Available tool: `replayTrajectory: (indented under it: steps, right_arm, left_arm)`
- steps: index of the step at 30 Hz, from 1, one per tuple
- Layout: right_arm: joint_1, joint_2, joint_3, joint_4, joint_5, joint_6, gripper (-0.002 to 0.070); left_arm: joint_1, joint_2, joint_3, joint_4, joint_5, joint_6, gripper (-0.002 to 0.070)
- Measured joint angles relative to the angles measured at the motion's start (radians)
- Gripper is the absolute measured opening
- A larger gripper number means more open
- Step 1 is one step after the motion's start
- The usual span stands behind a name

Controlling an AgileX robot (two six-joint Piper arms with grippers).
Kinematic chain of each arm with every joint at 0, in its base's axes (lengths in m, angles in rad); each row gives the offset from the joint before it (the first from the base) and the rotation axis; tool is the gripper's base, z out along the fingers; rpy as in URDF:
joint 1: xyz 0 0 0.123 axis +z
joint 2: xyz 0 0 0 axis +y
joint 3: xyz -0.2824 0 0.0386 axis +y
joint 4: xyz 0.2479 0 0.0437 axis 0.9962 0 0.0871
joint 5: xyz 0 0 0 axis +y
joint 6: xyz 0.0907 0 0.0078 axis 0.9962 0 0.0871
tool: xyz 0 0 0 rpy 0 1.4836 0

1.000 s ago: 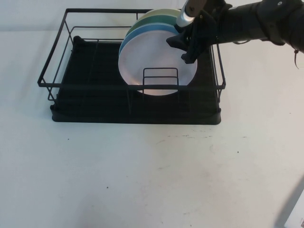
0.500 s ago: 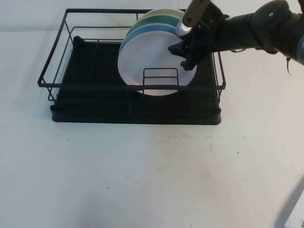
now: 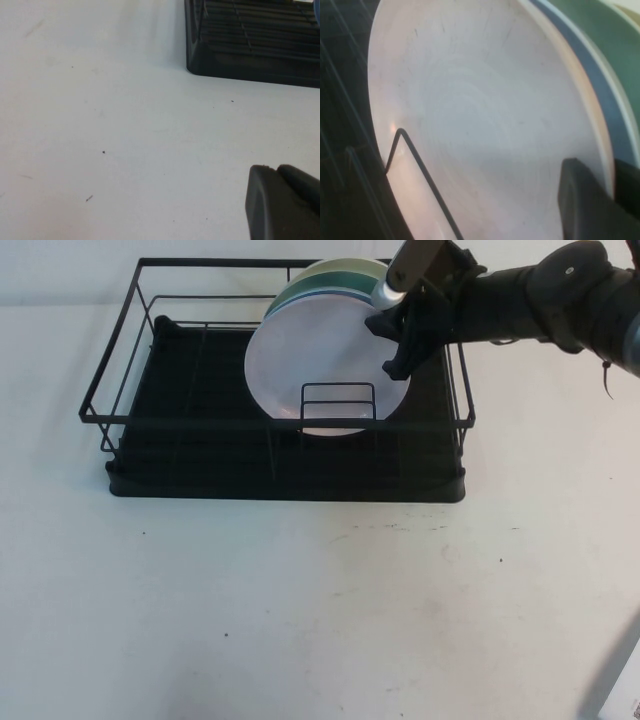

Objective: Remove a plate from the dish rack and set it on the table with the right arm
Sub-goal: Grasp the plate from the shelf, then place the plate from the table

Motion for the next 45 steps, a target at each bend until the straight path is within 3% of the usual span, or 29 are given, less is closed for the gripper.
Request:
replayTrajectory:
  steps: [9, 21, 25, 30, 39, 45]
  right_arm:
    - [-0.003, -0.106, 0.0, -0.124, 0.038, 0.21, 0.0047]
    - [-0.003, -0.391, 0.002, -0.411, 0.376, 0.973, 0.0046]
    - [0.013, -0.469, 0.102, -0.427, 0.451, 1.136, 0.0045]
    - [0.07, -0.567, 0.367, -0.422, 0.414, 1.326, 0.0045]
    - [0.087, -0.554, 0.722, -0.251, 0.229, 1.387, 0.0045]
    - [0.087, -0.435, 0.762, -0.151, 0.137, 1.33, 0.0045]
  left_arm:
    - [0.0, 0.0, 0.0, 0.0, 0.0, 0.0, -0.0006]
    - [0.0, 0.0, 0.0, 0.0, 0.0, 0.0, -0.0006]
    - [0.0, 0.0, 0.0, 0.0, 0.0, 0.0, -0.0006]
    - [0.0, 0.0, 0.0, 0.0, 0.0, 0.0, -0.0006]
    - [0.0, 0.0, 0.0, 0.0, 0.0, 0.0, -0.0006]
    - [0.0, 0.0, 0.0, 0.0, 0.0, 0.0, -0.0006]
